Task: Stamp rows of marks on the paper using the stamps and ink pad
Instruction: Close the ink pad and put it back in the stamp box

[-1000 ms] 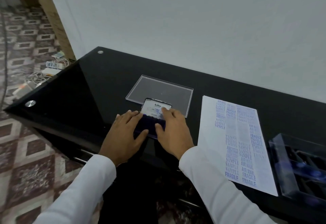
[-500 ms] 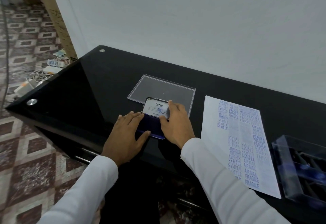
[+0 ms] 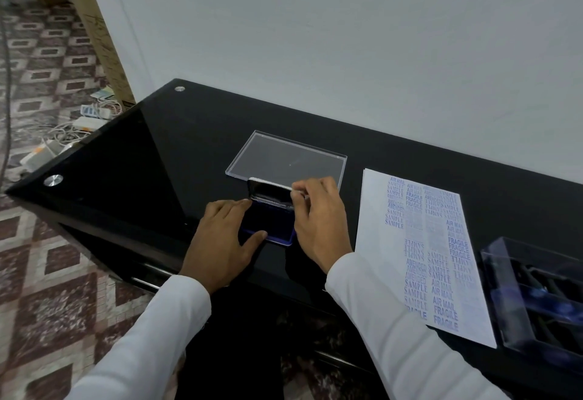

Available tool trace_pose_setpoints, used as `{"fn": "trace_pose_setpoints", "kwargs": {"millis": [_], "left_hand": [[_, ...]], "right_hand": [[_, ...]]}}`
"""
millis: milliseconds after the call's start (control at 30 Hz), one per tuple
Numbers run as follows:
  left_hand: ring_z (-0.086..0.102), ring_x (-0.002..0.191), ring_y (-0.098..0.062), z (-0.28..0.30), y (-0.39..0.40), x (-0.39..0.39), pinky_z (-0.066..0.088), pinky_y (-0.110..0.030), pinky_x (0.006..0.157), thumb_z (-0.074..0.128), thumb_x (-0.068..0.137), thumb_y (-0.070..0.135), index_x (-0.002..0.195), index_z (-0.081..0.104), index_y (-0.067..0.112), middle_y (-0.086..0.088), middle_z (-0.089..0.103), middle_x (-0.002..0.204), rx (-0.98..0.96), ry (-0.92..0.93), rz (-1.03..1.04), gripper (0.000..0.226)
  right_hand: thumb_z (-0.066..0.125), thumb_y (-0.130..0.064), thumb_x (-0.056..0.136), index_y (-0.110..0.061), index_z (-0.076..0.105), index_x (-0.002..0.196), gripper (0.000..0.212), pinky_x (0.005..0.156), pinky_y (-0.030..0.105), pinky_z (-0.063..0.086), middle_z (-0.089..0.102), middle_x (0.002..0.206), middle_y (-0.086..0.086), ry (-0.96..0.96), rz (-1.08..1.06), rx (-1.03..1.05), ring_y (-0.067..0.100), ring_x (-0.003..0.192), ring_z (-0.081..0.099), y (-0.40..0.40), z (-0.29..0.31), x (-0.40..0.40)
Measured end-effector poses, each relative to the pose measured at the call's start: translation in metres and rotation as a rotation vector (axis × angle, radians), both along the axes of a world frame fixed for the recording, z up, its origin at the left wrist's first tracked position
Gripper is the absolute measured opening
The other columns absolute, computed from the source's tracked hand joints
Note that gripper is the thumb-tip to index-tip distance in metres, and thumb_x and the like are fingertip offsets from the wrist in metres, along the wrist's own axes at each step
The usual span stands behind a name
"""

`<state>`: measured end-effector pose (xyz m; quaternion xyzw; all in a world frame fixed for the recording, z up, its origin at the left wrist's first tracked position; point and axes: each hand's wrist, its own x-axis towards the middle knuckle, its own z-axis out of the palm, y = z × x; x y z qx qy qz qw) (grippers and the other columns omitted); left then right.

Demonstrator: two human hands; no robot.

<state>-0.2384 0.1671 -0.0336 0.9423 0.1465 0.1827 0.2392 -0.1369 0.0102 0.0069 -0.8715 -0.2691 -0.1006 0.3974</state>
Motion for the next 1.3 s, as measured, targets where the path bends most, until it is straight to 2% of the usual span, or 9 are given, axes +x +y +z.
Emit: {"fn": "trace_pose_setpoints", "kwargs": {"millis": [100,233,333,433,600,767,933,1100,1300], "left_hand": [[0.045,0.120,-0.018,0.008,-0.005,-0.001,0.042,-0.041,0.102,0.077,0.082,0.046,0.139,0.049,0.026,0.007,0.062,0.124,-0.051,0.004,0.082,0.067],[0.054,0.106,-0.011,0.016,-0.004,-0.003,0.046,-0.032,0.096,0.083,0.079,0.025,0.147,0.038,0.026,0.017,0.055,0.112,-0.318,-0.001,0.091,0.081],[0.059,0.104,-0.013,0.018,0.002,-0.003,0.049,-0.035,0.101,0.074,0.082,0.013,0.137,0.057,0.020,0.006,0.063,0.118,-0.313,-0.021,0.070,0.058],[0.061,0.098,-0.011,0.021,-0.003,0.001,0.049,-0.028,0.094,0.067,0.091,0.021,0.120,0.071,0.016,0.003,0.066,0.110,-0.302,-0.054,0.140,0.030],[0.062,0.088,-0.012,0.019,-0.006,0.011,0.045,-0.023,0.084,0.069,0.091,0.025,0.106,0.075,0.016,0.002,0.064,0.100,-0.229,-0.014,0.229,0.019],[0.062,0.089,-0.011,0.024,-0.005,0.015,0.041,-0.020,0.080,0.071,0.088,0.021,0.108,0.072,0.018,0.001,0.064,0.104,-0.295,0.000,0.311,0.020],[0.061,0.091,-0.017,0.024,-0.012,0.019,0.044,-0.026,0.081,0.068,0.091,0.026,0.109,0.073,0.014,-0.005,0.063,0.109,-0.295,0.003,0.372,0.023],[0.062,0.090,-0.023,0.027,-0.016,0.024,0.046,-0.031,0.079,0.065,0.093,0.024,0.105,0.074,0.013,-0.009,0.060,0.112,-0.296,0.102,0.384,0.019],[0.056,0.083,-0.016,0.033,-0.016,0.027,0.042,-0.028,0.073,0.065,0.093,0.023,0.100,0.074,0.014,-0.005,0.069,0.104,-0.297,0.166,0.383,0.015]], "right_hand": [[0.050,-0.031,0.102,-0.019,0.064,0.109,0.020,0.082,0.016,0.037,0.060,0.108,-0.005,-0.014,0.039,-0.048,0.009,0.098,0.049,-0.006,-0.008,-0.010],[0.053,-0.027,0.101,-0.015,0.068,0.118,0.025,0.087,0.022,0.045,0.057,0.113,-0.001,-0.068,0.074,-0.103,0.013,0.106,0.048,-0.010,-0.025,-0.025],[0.060,-0.020,0.097,-0.012,0.068,0.115,0.021,0.086,0.029,0.053,0.056,0.116,0.002,-0.100,0.076,-0.142,0.018,0.106,0.048,-0.011,-0.034,-0.032],[0.065,-0.015,0.093,-0.011,0.067,0.116,0.023,0.089,0.033,0.055,0.053,0.120,0.003,-0.072,0.081,-0.170,0.020,0.112,0.048,-0.012,-0.037,-0.038],[0.068,-0.021,0.092,-0.011,0.070,0.118,0.028,0.100,0.028,0.050,0.052,0.125,0.003,-0.020,0.072,-0.222,0.018,0.120,0.046,-0.012,-0.036,-0.042],[0.061,-0.029,0.094,-0.015,0.067,0.119,0.029,0.086,0.016,0.040,0.052,0.117,-0.001,0.125,-0.078,-0.103,0.013,0.110,0.050,-0.012,-0.023,-0.041],[0.054,-0.037,0.095,-0.014,0.064,0.108,0.028,0.072,0.025,0.040,0.052,0.103,0.003,0.228,-0.178,-0.218,0.020,0.098,0.054,-0.004,-0.014,-0.037],[0.053,-0.036,0.096,-0.013,0.066,0.114,0.032,0.078,0.032,0.053,0.053,0.106,0.006,0.260,-0.196,-0.262,0.022,0.095,0.056,0.007,-0.013,-0.038],[0.056,-0.029,0.096,-0.013,0.068,0.113,0.026,0.073,0.024,0.044,0.055,0.108,0.006,0.325,-0.211,-0.182,0.021,0.092,0.059,0.004,-0.010,-0.038]]}}
